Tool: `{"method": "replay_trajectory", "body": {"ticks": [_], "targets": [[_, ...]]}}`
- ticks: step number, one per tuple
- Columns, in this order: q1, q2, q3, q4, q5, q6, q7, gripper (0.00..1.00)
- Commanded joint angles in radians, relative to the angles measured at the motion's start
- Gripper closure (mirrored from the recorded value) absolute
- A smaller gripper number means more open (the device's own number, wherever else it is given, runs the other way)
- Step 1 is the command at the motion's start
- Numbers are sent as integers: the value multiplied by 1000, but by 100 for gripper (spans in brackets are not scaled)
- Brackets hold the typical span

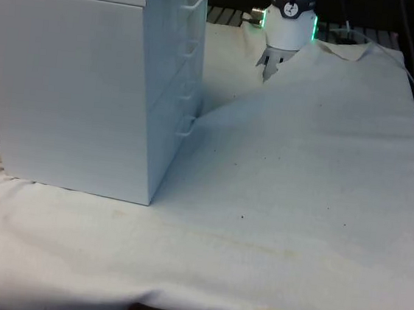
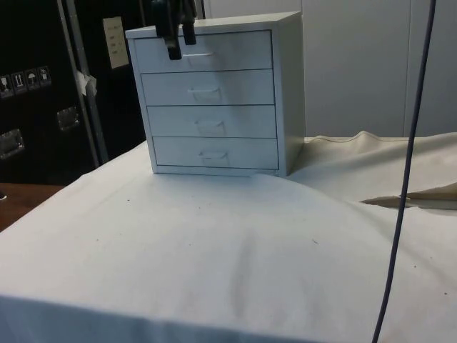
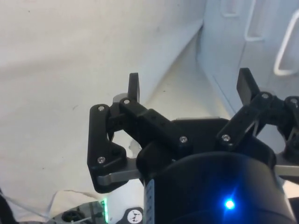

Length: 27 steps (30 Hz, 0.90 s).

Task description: Open the drawer, then close it.

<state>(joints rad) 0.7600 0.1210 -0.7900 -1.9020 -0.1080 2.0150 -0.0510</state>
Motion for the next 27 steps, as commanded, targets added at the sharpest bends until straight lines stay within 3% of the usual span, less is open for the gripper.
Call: {"method": "replay_trajectory", "body": {"ticks": [1, 14, 16, 20, 27], "targets": [[2, 4, -1, 2, -15, 1, 4, 0], [6, 20, 0, 1, -114, 7, 45, 0], [4, 17, 1, 1, -107, 0, 40, 0], [7, 31, 0, -4, -150, 20, 67, 0], [4, 48, -3, -11, -173, 39, 81, 0]]}}
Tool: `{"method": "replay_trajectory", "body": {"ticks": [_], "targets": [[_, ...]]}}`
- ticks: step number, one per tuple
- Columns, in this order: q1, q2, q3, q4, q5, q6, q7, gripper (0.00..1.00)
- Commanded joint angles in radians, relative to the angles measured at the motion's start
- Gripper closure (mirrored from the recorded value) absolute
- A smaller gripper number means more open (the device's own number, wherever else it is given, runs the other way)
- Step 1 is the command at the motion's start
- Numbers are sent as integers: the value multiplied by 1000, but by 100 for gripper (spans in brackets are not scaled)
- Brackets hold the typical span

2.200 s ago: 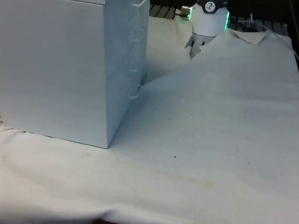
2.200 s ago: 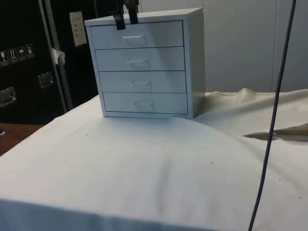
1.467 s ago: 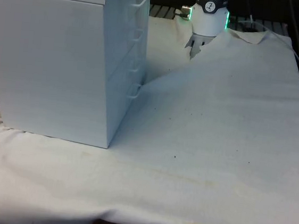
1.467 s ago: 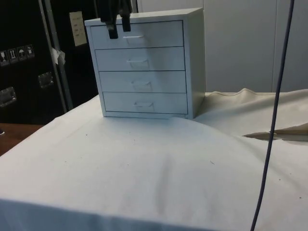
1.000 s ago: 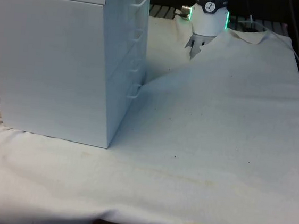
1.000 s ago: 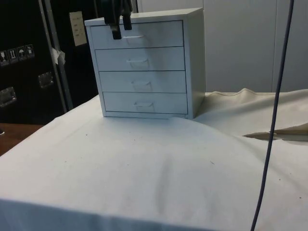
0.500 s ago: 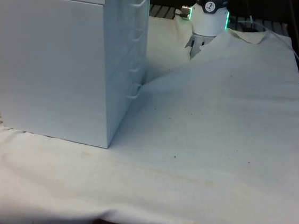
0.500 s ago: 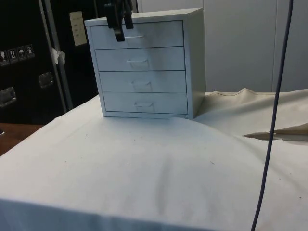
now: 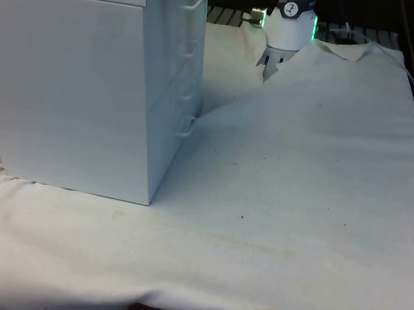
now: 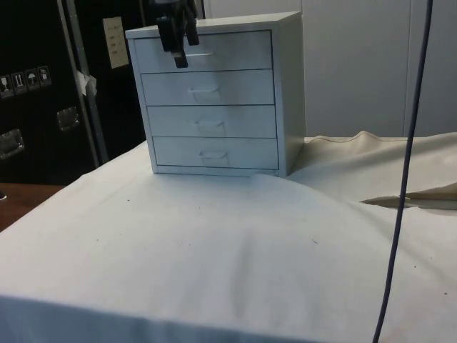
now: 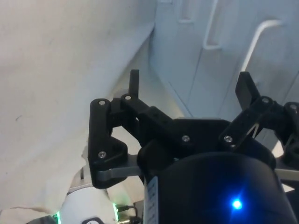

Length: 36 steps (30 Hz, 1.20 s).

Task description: Open the drawer, then close it.

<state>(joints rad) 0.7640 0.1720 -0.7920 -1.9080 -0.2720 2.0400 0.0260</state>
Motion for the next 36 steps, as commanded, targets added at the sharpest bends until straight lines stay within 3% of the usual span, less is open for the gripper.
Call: {"method": "replay_trajectory", "body": {"ticks": [1, 13, 14, 22, 23, 30, 31, 32, 36], "targets": [[0, 2, -4, -8, -16, 21, 7, 0], [-2, 35, -22, -16, -65, 46, 28, 0], [-3, 33, -18, -13, -48, 32, 19, 0], [-2, 53, -23, -17, -119, 53, 66, 0], [-4, 51, -20, -13, -108, 36, 58, 0], [-4, 74, -23, -25, -120, 80, 86, 0], [-4, 74, -21, -18, -110, 59, 78, 0], [-3, 77, -25, -26, -121, 88, 92, 0], [-1, 81, -28, -25, -122, 94, 98, 0]]}}
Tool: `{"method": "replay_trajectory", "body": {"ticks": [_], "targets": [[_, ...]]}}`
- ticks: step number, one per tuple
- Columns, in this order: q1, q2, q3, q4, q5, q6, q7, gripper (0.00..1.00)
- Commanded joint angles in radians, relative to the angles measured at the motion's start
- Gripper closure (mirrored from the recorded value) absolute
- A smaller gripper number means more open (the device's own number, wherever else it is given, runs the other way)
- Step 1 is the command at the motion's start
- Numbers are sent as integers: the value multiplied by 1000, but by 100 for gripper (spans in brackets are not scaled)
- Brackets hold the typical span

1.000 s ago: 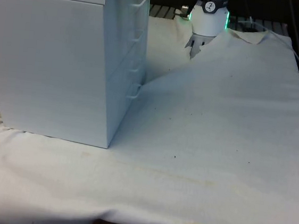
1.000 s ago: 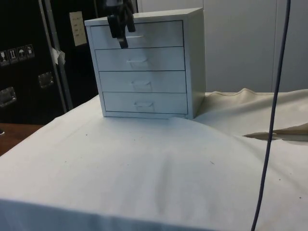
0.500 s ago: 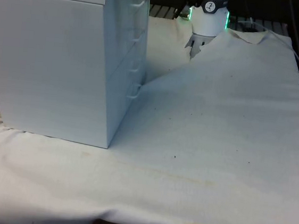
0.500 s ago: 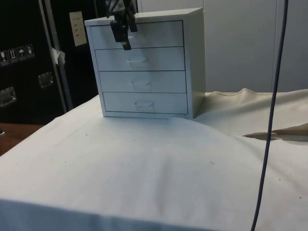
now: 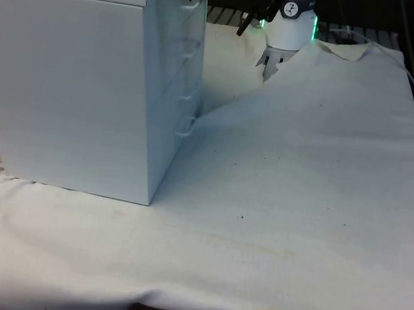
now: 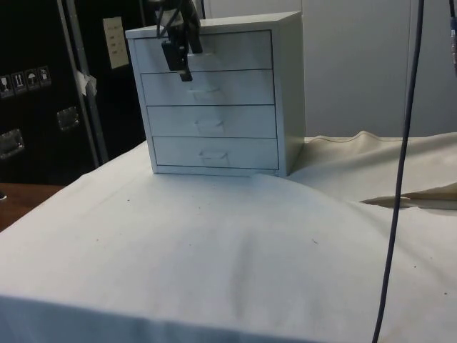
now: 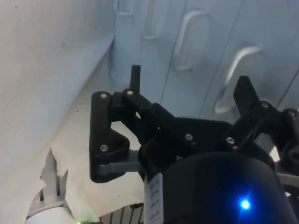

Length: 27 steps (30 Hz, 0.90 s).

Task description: Open the drawer, then close it.

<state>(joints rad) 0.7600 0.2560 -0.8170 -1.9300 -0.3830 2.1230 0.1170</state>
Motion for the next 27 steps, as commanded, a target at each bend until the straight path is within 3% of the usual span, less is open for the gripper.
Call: {"method": "replay_trajectory", "body": {"ticks": [1, 8, 9, 12, 15, 17, 18, 23, 25, 27], "targets": [[3, -2, -3, -3, -11, 10, 8, 0], [1, -1, -1, -1, -4, 4, 4, 2], [1, -1, -1, -1, -3, 3, 3, 14], [1, 0, -1, 0, -3, 1, 3, 31], [0, 0, -5, 4, -8, -2, 2, 46], [3, 0, -3, 0, -8, 0, 5, 50], [3, 0, -3, 1, -9, -1, 5, 59], [2, 0, -2, 2, -9, -2, 5, 83], [1, 0, -6, 8, -17, -7, 2, 97], [2, -1, -4, 4, -13, -6, 10, 100]]}}
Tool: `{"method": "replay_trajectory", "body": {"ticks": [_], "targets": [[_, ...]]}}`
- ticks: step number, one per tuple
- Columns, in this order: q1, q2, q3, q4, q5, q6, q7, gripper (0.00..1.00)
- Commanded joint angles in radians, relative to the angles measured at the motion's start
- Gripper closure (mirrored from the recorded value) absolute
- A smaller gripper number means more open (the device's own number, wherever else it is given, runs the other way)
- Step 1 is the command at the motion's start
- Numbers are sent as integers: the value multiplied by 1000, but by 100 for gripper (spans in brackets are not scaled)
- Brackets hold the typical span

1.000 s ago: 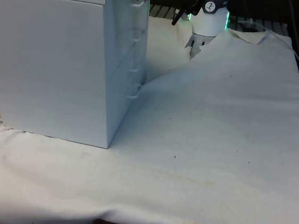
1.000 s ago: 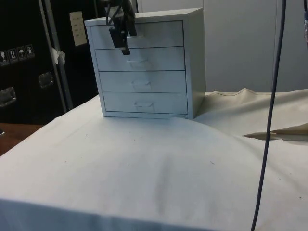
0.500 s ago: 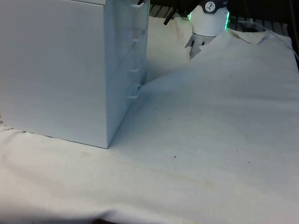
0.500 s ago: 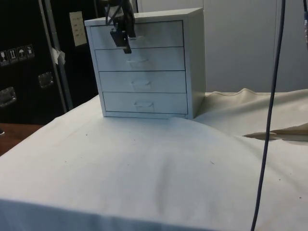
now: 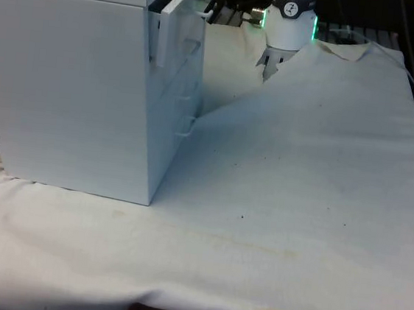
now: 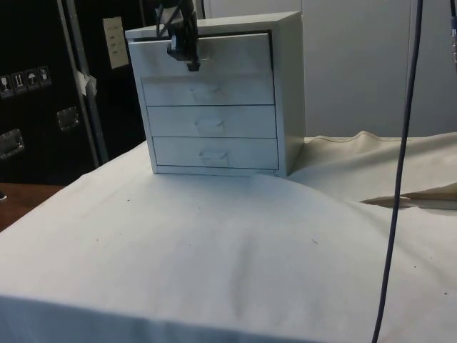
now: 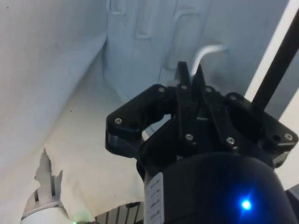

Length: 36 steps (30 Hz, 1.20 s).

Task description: Open the drawer, then close it.

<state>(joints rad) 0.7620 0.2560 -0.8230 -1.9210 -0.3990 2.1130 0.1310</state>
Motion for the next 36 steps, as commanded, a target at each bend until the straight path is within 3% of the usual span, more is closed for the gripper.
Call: {"method": "replay_trajectory", "body": {"ticks": [1, 11, 15, 16, 17, 23, 24, 25, 27, 33, 34, 36], "targets": [[0, -1, 2, -4, 2, 3, -3, 100], [1, 0, 1, 0, 0, -1, 4, 100], [11, 11, 6, 12, -12, -18, 23, 100], [5, 3, 6, 7, -10, -14, 20, 100], [13, 12, 8, 15, -19, -24, 29, 100], [22, 21, 29, 37, -61, -68, 71, 100], [23, 23, 31, 39, -65, -74, 76, 100], [15, 15, 28, 29, -52, -59, 67, 100], [25, 26, 36, 45, -74, -84, 85, 100], [31, 36, 56, 63, -104, -122, 115, 100], [25, 31, 57, 55, -96, -112, 113, 100], [33, 40, 61, 69, -111, -132, 123, 100]]}}
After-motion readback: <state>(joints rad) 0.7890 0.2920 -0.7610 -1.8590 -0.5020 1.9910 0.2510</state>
